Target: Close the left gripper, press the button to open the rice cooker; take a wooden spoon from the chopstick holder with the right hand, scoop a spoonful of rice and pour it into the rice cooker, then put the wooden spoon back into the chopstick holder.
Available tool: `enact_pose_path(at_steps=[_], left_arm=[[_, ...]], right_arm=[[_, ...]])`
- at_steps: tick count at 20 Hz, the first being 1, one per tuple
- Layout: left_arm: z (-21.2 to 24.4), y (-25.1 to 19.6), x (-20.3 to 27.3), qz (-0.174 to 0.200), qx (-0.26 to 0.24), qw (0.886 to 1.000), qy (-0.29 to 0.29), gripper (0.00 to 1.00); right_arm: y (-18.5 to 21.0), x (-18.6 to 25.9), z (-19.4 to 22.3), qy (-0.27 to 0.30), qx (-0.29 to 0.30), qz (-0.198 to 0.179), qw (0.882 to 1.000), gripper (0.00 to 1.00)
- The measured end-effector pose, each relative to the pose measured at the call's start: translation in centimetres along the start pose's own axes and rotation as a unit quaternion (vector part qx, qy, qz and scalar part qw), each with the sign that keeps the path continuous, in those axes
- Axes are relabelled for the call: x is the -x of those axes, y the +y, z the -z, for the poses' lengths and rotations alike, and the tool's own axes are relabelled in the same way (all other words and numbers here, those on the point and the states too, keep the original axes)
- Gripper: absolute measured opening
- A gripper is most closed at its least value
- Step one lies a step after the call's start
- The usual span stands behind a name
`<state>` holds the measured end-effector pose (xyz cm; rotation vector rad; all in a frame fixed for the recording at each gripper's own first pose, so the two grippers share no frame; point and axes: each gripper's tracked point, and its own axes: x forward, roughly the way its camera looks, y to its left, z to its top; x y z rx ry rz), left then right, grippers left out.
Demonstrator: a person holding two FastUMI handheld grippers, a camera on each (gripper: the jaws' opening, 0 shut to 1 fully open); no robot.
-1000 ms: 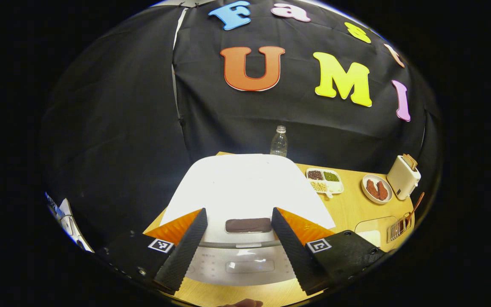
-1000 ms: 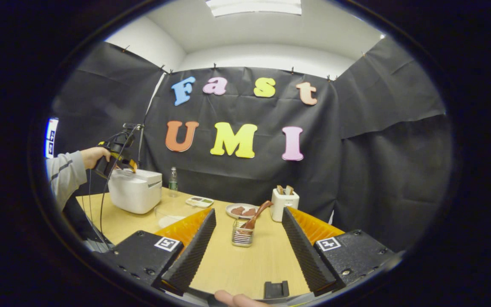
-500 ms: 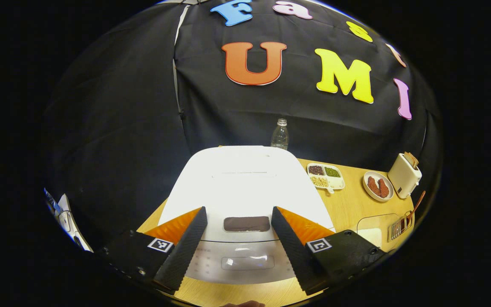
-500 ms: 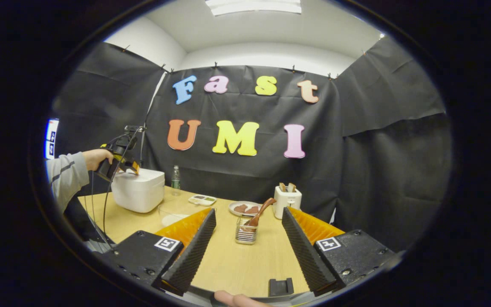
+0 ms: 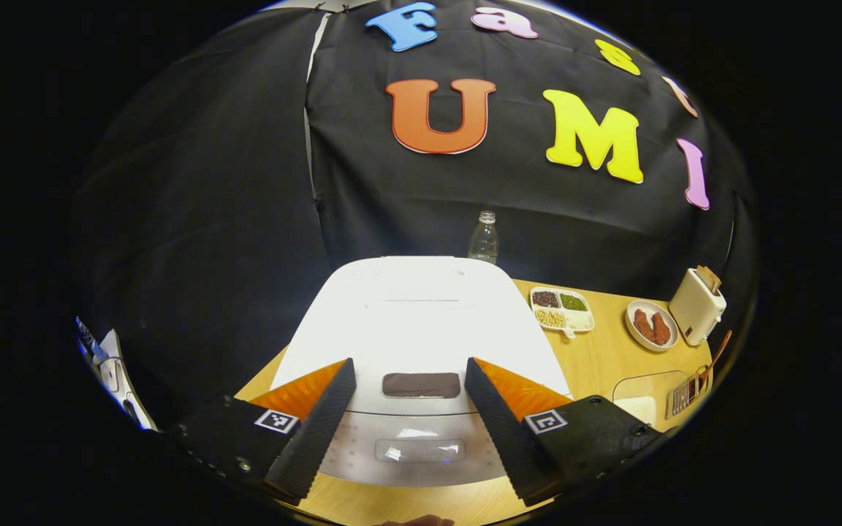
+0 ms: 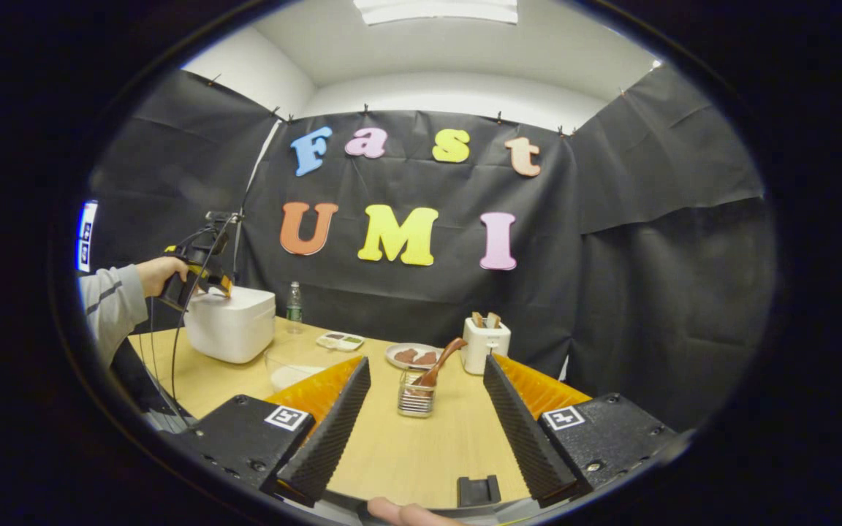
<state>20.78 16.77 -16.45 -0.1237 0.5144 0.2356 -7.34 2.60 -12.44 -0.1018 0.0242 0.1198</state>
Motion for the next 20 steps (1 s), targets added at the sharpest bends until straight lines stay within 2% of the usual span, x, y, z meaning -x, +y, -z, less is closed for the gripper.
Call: enact_pose_path(at_steps=[4,10,17,20], left_arm=[[-1.4,-0.9,2.6,0.015,-0.003,1.0,-0.028,0.96],[-3.0,-2.5,9.0,0.023,-0.025,0.996,-0.08,0.95],[-2.6,-5.8,18.3,0.076,-0.02,0.985,-0.151,0.95],[-2.8,-7.9,22.5,0.12,0.0,0.978,-0.173,0.95]], right_arm=[[-0.9,0.1,-0.3,-0.001,-0.007,0.014,1.0,1.0],[-1.9,0.4,-1.9,-0.012,-0.013,0.033,0.999,1.0],[-2.9,0.5,-4.0,-0.011,-0.041,0.049,0.998,1.0],[-3.5,1.0,-4.7,-0.007,-0.055,0.052,0.997,1.0]])
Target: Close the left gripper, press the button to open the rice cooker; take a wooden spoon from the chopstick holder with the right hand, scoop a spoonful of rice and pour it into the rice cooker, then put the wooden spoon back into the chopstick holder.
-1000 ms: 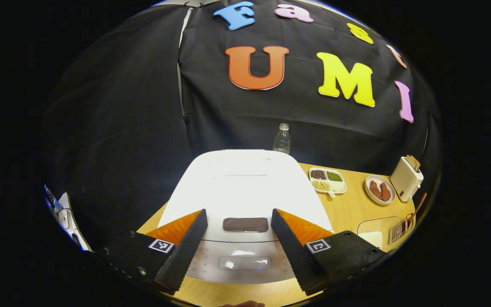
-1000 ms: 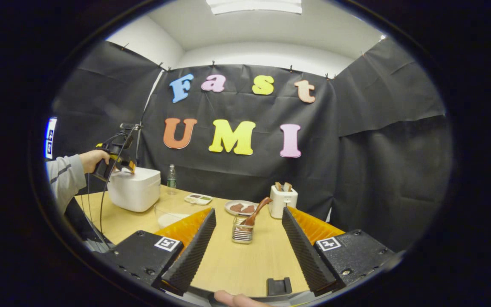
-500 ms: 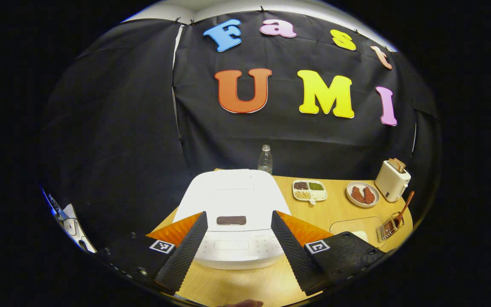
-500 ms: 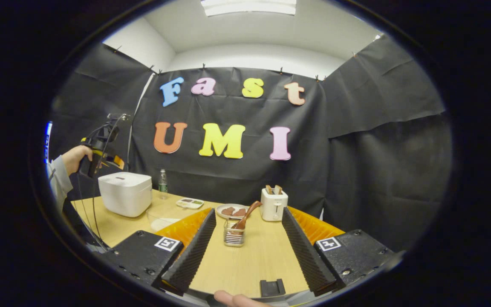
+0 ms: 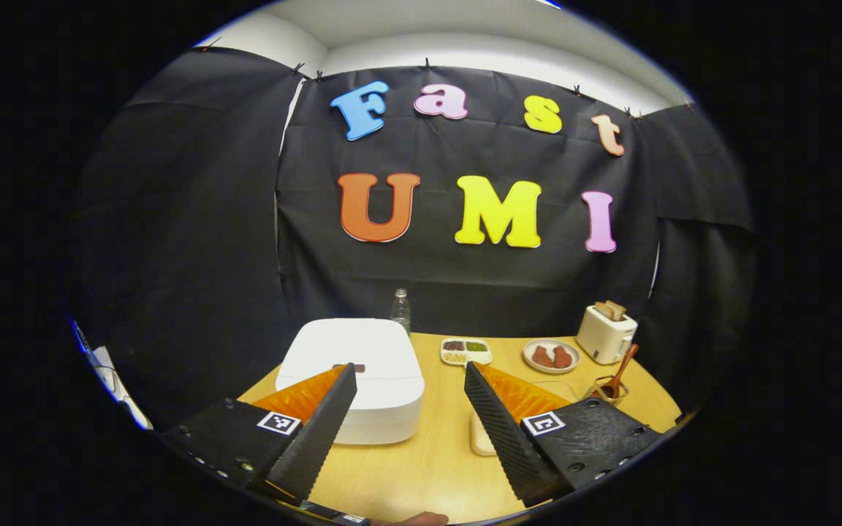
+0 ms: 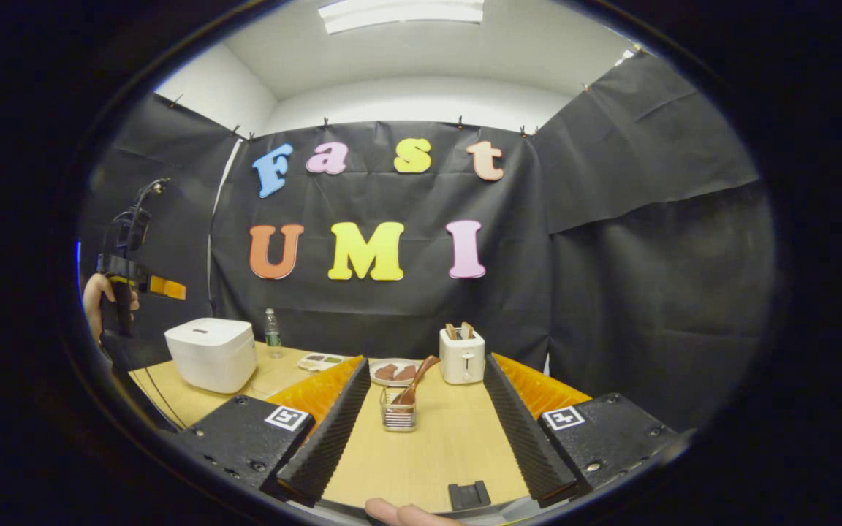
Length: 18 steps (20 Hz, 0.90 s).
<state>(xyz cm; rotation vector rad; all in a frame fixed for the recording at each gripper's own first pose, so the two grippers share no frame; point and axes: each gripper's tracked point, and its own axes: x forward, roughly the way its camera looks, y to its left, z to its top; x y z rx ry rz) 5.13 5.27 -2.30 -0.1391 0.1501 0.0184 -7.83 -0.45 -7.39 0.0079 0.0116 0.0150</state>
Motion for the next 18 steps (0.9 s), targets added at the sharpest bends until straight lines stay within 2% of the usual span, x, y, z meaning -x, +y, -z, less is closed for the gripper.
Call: enact_pose_path(at_steps=[3,4,5,10,15,16,17,18], left_arm=[[-0.9,-1.8,3.4,0.019,-0.013,0.999,-0.024,0.94],[-1.1,-2.1,4.6,0.017,-0.018,0.999,-0.032,0.94],[-1.1,-2.2,5.7,0.013,-0.022,0.999,-0.037,0.94],[-0.4,-3.4,10.2,0.009,-0.034,0.997,-0.066,0.94],[0.6,-5.6,13.1,0.027,-0.043,0.995,-0.091,0.94],[0.7,-5.9,13.2,0.027,-0.044,0.994,-0.093,0.94],[1.1,-6.2,13.2,0.027,-0.045,0.994,-0.094,0.94],[1.4,-6.4,13.2,0.027,-0.045,0.994,-0.094,0.94]], right_arm=[[-1.3,0.7,-1.0,-0.003,-0.029,0.008,1.0,1.0],[-1.7,0.9,-1.3,-0.005,-0.038,0.009,0.999,0.97],[-2.1,1.1,-1.4,-0.007,-0.042,0.011,0.999,1.0],[-4.0,2.0,-2.9,-0.021,-0.053,0.018,0.998,1.0],[-4.5,2.3,-3.5,-0.033,-0.041,0.024,0.998,1.0],[-4.3,2.3,-3.5,-0.032,-0.039,0.021,0.999,0.96],[-4.2,2.2,-3.4,-0.03,-0.036,0.017,0.999,1.0],[-4.0,2.1,-3.3,-0.028,-0.034,0.013,0.999,0.96]])
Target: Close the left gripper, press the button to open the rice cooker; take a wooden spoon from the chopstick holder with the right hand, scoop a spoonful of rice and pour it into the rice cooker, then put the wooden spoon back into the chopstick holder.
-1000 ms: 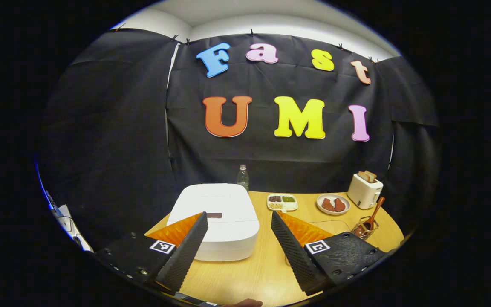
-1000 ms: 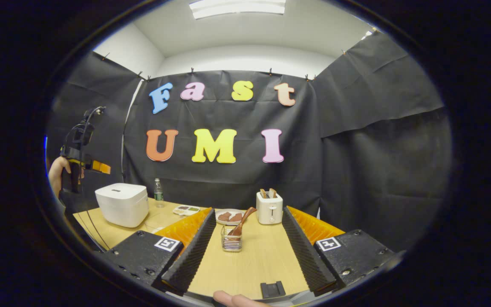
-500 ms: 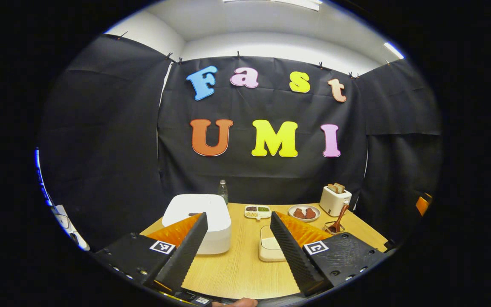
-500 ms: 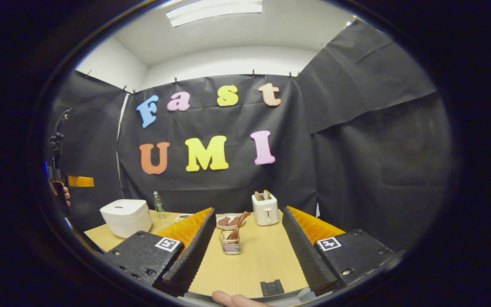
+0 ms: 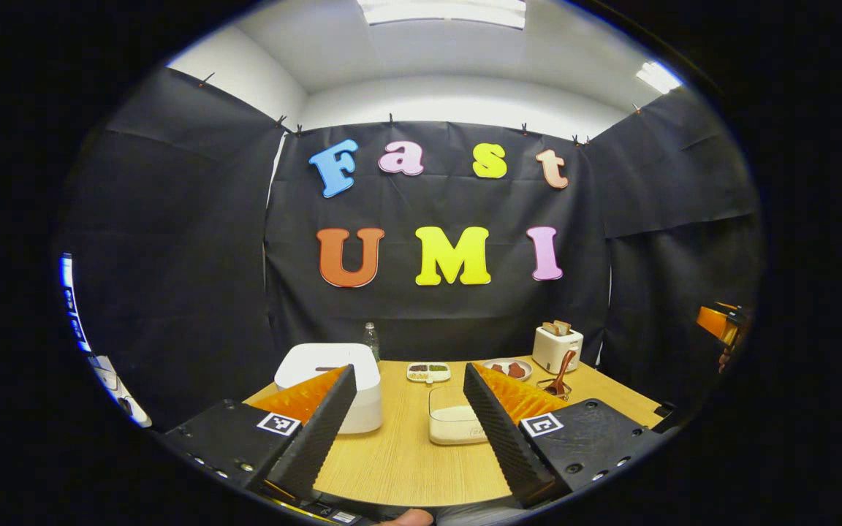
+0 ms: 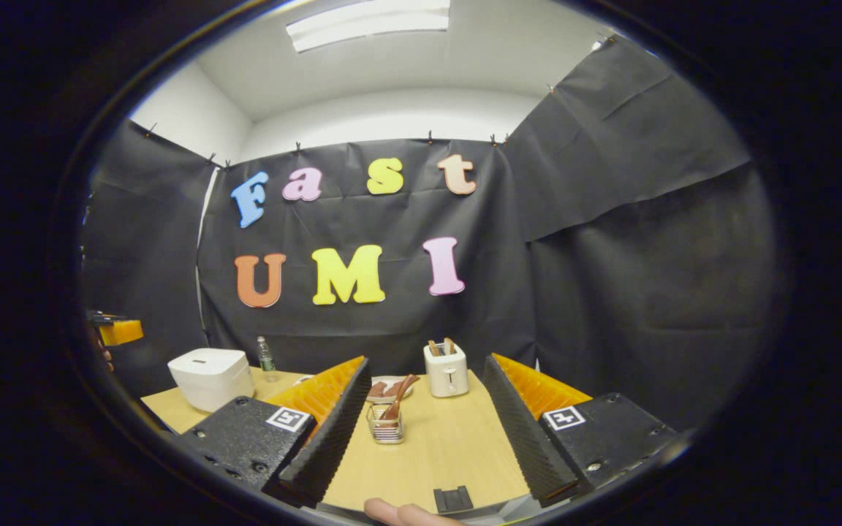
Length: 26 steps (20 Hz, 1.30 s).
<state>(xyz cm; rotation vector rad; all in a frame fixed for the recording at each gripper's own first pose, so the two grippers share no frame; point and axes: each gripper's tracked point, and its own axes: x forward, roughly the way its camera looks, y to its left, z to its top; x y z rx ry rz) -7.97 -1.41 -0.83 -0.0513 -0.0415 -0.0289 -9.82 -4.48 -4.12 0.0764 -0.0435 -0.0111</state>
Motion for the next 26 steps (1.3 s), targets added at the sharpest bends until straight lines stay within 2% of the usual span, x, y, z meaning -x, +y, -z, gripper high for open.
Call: enact_pose_path(at_steps=[1,3,4,5,10,17,26], left_arm=[[0.4,-0.5,-0.1,0.003,0.0,1.0,0.002,0.94],[1.3,-1.6,0.2,0.013,0.006,1.0,0.007,0.94],[1.6,-1.9,0.3,0.016,0.01,1.0,0.007,0.94],[1.9,-2.0,0.2,0.019,0.012,1.0,0.008,0.94],[3.1,-2.3,0.7,0.017,0.002,1.0,0.013,0.94],[1.5,-1.9,1.6,0.005,-0.005,1.0,0.001,0.94],[-0.2,-2.5,2.9,0.014,-0.012,1.0,-0.02,0.94]], right_arm=[[0.1,-0.1,0.1,0.0,0.002,-0.004,1.0,1.0],[0.4,-0.5,0.3,0.001,0.001,-0.005,1.0,1.0],[0.5,-0.7,0.4,0.003,0.001,-0.006,1.0,0.96],[0.8,-0.9,0.6,0.005,0.0,-0.008,1.0,1.0],[2.1,-1.1,1.8,0.02,0.011,-0.013,1.0,1.0],[4.4,-0.4,1.3,0.013,0.018,-0.028,0.999,1.0],[7.0,0.2,1.3,0.012,0.033,-0.049,0.998,1.0]])
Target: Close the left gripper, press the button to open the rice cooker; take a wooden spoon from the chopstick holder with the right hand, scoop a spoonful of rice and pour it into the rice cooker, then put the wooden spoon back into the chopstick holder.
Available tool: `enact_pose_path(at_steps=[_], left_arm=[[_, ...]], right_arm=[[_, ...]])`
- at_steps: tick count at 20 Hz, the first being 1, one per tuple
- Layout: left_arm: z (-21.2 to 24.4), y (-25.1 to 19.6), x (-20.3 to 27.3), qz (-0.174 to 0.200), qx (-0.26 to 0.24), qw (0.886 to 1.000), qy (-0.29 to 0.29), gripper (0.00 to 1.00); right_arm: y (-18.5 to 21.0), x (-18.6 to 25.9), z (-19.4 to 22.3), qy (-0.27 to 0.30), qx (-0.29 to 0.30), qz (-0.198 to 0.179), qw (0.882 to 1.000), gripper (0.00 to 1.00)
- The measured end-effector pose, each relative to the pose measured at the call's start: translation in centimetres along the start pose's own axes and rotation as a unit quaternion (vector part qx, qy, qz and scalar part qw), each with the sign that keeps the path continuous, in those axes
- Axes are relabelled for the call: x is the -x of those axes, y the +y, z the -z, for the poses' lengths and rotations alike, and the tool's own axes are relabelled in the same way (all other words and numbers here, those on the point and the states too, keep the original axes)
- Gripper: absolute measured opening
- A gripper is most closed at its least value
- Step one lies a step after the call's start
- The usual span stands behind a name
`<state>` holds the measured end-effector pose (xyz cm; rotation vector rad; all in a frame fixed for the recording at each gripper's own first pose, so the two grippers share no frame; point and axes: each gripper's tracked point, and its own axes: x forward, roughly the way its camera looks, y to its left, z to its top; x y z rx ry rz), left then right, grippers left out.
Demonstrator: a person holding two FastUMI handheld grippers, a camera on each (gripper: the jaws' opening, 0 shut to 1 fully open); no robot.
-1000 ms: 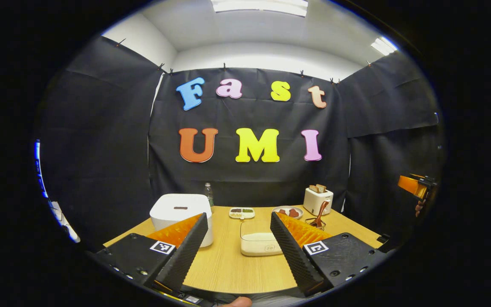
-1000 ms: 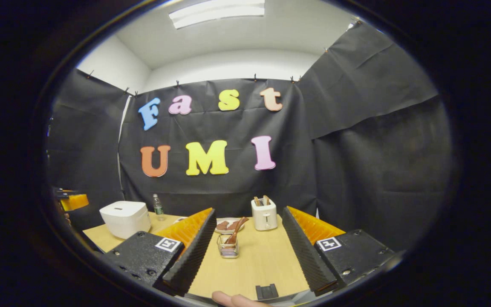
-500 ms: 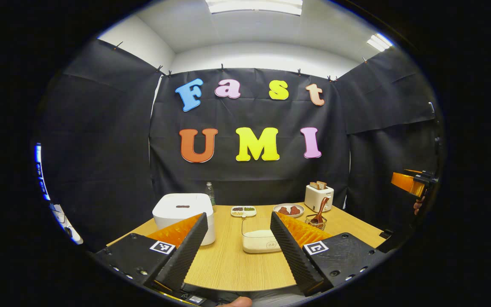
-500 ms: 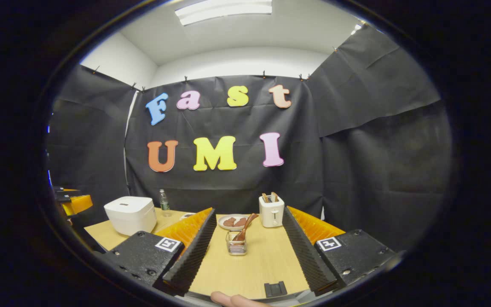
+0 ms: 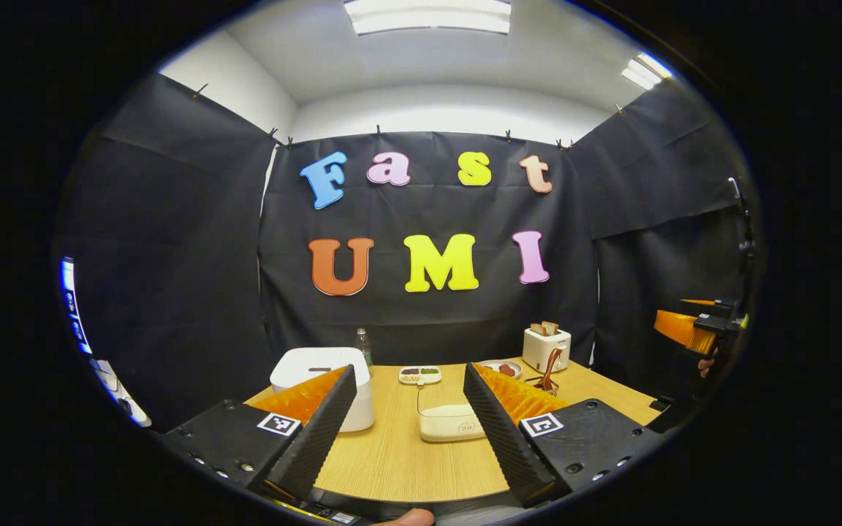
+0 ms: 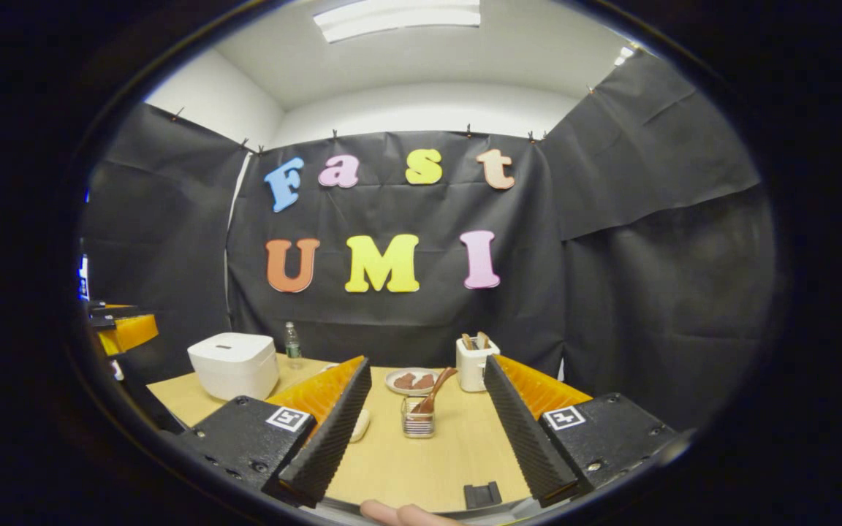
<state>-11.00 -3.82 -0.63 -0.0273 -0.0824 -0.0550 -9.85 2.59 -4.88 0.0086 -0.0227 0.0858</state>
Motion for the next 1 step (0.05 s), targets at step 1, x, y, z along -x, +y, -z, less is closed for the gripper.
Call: enact_pose_path(at_steps=[1], left_arm=[[0.02,-0.04,-0.02,0.001,0.001,1.0,0.001,0.94]], right_arm=[[0.23,0.06,0.03,0.0,0.004,-0.003,1.0,1.0]])
